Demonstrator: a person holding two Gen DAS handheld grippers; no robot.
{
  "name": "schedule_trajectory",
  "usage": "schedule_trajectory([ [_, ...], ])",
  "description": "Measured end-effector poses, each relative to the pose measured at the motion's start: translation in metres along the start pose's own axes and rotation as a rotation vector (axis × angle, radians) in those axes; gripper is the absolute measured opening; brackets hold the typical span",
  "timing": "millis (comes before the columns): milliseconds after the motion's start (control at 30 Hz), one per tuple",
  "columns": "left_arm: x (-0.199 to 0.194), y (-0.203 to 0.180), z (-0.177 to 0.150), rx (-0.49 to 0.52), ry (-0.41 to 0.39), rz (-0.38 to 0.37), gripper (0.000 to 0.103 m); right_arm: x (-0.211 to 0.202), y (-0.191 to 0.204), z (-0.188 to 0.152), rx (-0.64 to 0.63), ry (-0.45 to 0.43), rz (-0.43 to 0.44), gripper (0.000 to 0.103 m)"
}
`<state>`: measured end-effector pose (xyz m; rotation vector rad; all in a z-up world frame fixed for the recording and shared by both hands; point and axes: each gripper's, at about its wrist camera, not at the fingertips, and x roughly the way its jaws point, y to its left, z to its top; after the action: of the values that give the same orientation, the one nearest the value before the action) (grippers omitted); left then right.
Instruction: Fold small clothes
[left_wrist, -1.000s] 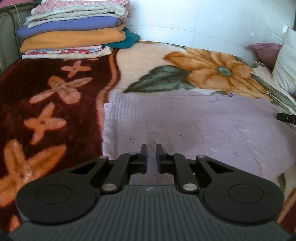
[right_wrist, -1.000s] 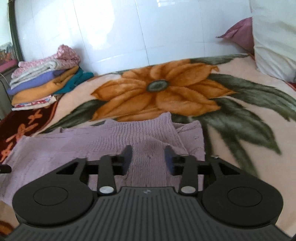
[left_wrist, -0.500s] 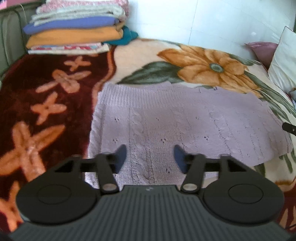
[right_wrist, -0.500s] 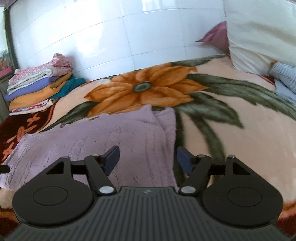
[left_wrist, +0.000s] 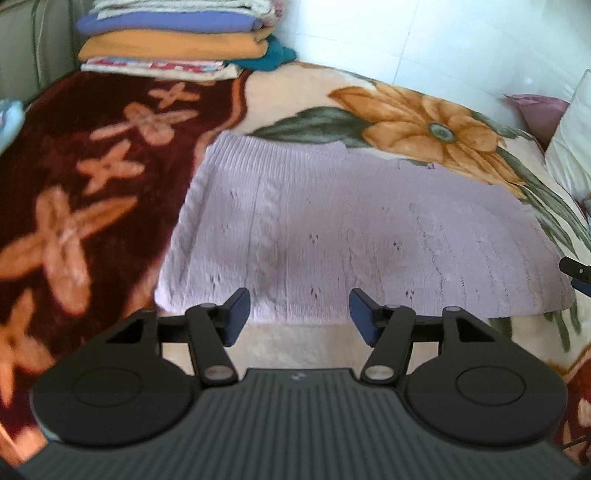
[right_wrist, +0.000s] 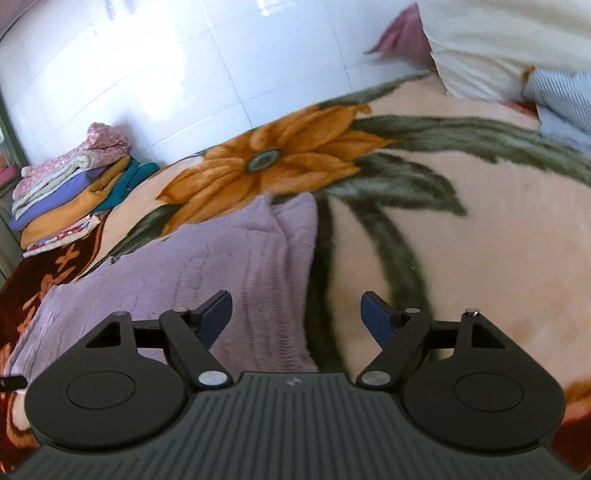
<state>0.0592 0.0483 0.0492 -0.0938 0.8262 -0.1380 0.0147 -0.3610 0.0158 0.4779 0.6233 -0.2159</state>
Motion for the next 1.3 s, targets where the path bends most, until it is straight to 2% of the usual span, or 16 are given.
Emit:
schedule_trajectory([
  [100, 0.005, -0.002, -0.005, 0.002, 0.013, 0.026, 0.061, 0.009, -0.011, 0.001, 0.054, 0.063, 0.045, 0.084],
  [367, 0.013, -0.003, -0.011, -0.008, 0.038, 0.046, 0.061, 0.019, -0.010, -0.002, 0.042, 0.098, 0.131, 0.084],
  [567, 0.016, -0.005, -0.014, -0.010, 0.048, 0.055, 0.061, 0.033, -0.003, 0.002, 0.044, 0.129, 0.155, 0.089],
  [733, 0.016, -0.004, -0.014, -0.011, 0.048, 0.057, 0.061, 0.034, 0.004, 0.005, 0.089, 0.158, 0.266, 0.089],
  [900, 0.015, -0.002, -0.013, -0.026, 0.046, 0.048, 0.061, 0.042, 0.011, 0.002, 0.094, 0.148, 0.238, 0.089],
  [1233, 0.016, -0.001, -0.009, -0.027, 0.050, 0.044, 0.061, 0.051, 0.003, 0.006, 0.176, 0.122, 0.270, 0.089],
  [1300, 0.016, 0.000, -0.009, -0.028, 0.049, 0.044, 0.061, 0.049, 0.006, 0.006, 0.176, 0.117, 0.264, 0.084],
])
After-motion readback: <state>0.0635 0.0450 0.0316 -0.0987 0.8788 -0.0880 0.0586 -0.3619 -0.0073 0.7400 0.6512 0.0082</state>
